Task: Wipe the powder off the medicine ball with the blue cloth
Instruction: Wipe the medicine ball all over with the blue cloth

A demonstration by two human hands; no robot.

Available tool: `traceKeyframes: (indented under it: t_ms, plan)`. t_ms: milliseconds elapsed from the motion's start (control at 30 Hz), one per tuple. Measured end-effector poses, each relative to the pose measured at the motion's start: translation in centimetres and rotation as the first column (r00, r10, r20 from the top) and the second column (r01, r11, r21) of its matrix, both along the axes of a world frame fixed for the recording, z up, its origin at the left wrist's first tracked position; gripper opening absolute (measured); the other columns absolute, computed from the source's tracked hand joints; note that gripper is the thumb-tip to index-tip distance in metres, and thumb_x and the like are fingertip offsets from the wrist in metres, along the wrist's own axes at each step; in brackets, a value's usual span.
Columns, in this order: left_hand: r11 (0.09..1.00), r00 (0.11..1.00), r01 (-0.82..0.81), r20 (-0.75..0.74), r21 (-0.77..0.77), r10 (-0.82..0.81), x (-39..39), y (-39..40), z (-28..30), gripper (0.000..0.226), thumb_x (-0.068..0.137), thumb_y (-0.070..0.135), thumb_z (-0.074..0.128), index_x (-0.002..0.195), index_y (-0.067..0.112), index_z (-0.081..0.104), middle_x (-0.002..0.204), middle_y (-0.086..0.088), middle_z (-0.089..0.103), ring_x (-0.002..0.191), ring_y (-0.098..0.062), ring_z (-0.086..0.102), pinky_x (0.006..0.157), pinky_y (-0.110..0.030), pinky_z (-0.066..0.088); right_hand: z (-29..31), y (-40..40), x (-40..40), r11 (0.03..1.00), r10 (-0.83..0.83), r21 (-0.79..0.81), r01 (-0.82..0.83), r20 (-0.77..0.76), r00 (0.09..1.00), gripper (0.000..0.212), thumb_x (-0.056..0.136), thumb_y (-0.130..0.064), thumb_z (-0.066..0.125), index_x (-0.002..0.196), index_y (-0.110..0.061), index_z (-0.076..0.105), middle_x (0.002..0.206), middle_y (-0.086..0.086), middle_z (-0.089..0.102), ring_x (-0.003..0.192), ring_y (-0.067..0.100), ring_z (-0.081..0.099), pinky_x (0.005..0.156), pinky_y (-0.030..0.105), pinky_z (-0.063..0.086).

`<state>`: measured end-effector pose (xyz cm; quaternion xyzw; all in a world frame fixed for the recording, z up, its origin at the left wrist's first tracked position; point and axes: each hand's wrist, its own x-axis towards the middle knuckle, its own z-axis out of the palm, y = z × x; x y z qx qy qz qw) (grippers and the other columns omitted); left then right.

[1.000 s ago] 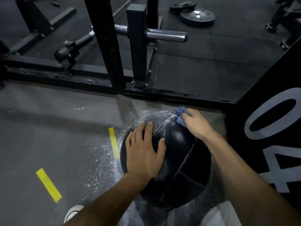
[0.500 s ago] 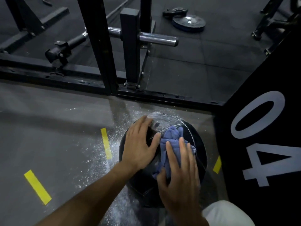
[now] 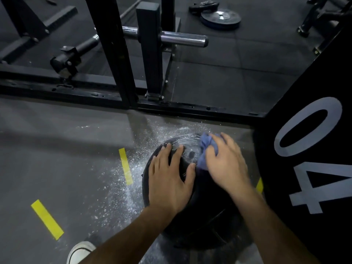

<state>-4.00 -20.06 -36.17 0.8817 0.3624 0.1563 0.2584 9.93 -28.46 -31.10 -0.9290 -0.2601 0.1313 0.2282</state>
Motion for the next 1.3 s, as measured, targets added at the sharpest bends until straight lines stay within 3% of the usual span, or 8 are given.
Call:
traceKeyframes:
  t_ms: [200,367,533,667,800,867,1133,1300]
  plan:
    - [0.999,1.0,-0.001,0.014,0.043,0.001,0.0,-1.3,0.1,0.066,0.102,0.066,0.022,0.157,0.032,0.04,0.169,-0.005,0.031,0.157,-0.024,0.023,0.128,-0.049,0.02,1.0,0.9,3.9,0.993,-0.121,-0.023,0.119,-0.227,0.966,0.034,0.077,-0.039,0.039,0.091,-0.032,0.069,0.115,-0.002,0.073,0.103,0.03,0.067,0.093,0.043,0.055]
    - [0.998,1.0,0.011,-0.017,0.056,-0.01,-1.1,-1.4,-0.1,0.065,0.104,0.061,0.018,0.157,0.029,0.036,0.169,-0.007,0.03,0.156,-0.026,0.022,0.127,-0.048,0.021,0.8,-1.0,0.2,0.999,0.028,-0.018,-0.03,-0.108,0.994,0.051,0.097,-0.042,0.039,0.146,-0.042,0.055,0.166,-0.012,0.035,0.152,0.021,0.035,0.122,0.044,0.031]
    - [0.999,0.998,0.035,0.056,-0.002,-0.035,-3.2,-0.3,0.2,0.059,0.098,0.063,0.036,0.146,0.031,0.049,0.158,0.004,0.043,0.148,-0.019,0.036,0.122,-0.047,0.029,-1.0,-5.5,-8.3,0.981,0.056,0.176,-0.079,0.133,0.99,0.069,0.094,-0.056,0.037,0.161,-0.042,0.039,0.176,-0.011,0.018,0.164,0.015,0.013,0.131,0.056,0.013]
    - [0.976,0.976,-0.039,0.202,-0.214,0.084,-1.7,3.4,1.7,0.042,0.102,0.058,0.046,0.128,0.029,0.062,0.128,0.01,0.058,0.122,-0.012,0.054,0.108,-0.039,0.041,-2.8,-7.7,-10.4,0.927,-0.225,0.324,0.189,0.077,0.971,0.074,0.09,-0.067,0.044,0.161,-0.047,0.035,0.174,-0.015,0.014,0.161,0.02,0.018,0.12,0.072,0.029]
    - [0.822,0.999,-0.033,0.015,-0.568,0.05,1.4,8.1,0.1,0.067,0.097,0.071,0.048,0.145,0.026,0.058,0.146,0.002,0.06,0.13,-0.017,0.056,0.113,-0.039,0.041,-4.7,-8.2,-11.6,0.86,-0.366,0.41,0.305,0.079,0.927,0.07,0.092,-0.059,0.046,0.159,-0.038,0.044,0.174,-0.023,0.008,0.163,0.026,0.019,0.114,0.073,0.038]
    - [0.759,0.998,-0.026,-0.062,-0.651,-0.019,2.0,8.5,-0.6,0.076,0.093,0.079,0.044,0.145,0.026,0.06,0.145,0.003,0.061,0.13,-0.019,0.057,0.115,-0.039,0.039,-5.1,-8.3,-11.9,0.846,-0.393,0.432,0.314,0.105,0.914,0.067,0.094,-0.052,0.047,0.158,-0.031,0.048,0.176,-0.01,0.017,0.159,0.031,0.03,0.111,0.068,0.045]
    - [0.711,0.991,-0.135,-0.084,-0.691,0.106,-1.9,8.8,-2.8,0.07,0.092,0.078,0.04,0.132,0.027,0.065,0.134,0.005,0.066,0.118,-0.014,0.061,0.106,-0.039,0.043,-5.0,-8.5,-8.1,0.908,-0.076,0.419,-0.01,0.187,0.979,0.067,0.096,-0.041,0.047,0.162,-0.031,0.041,0.172,0.0,0.031,0.155,0.027,0.037,0.11,0.064,0.046]
    - [0.389,0.916,-0.338,-0.203,-0.857,0.347,-6.1,9.7,-4.1,0.078,0.094,0.083,0.037,0.118,0.017,0.069,0.104,-0.006,0.068,0.094,-0.025,0.063,0.091,-0.041,0.047,-4.5,-9.1,-2.6,0.854,0.235,0.407,-0.324,0.253,0.938,0.062,0.098,-0.029,0.043,0.159,-0.02,0.043,0.168,0.006,0.038,0.156,0.022,0.036,0.123,0.05,0.037]
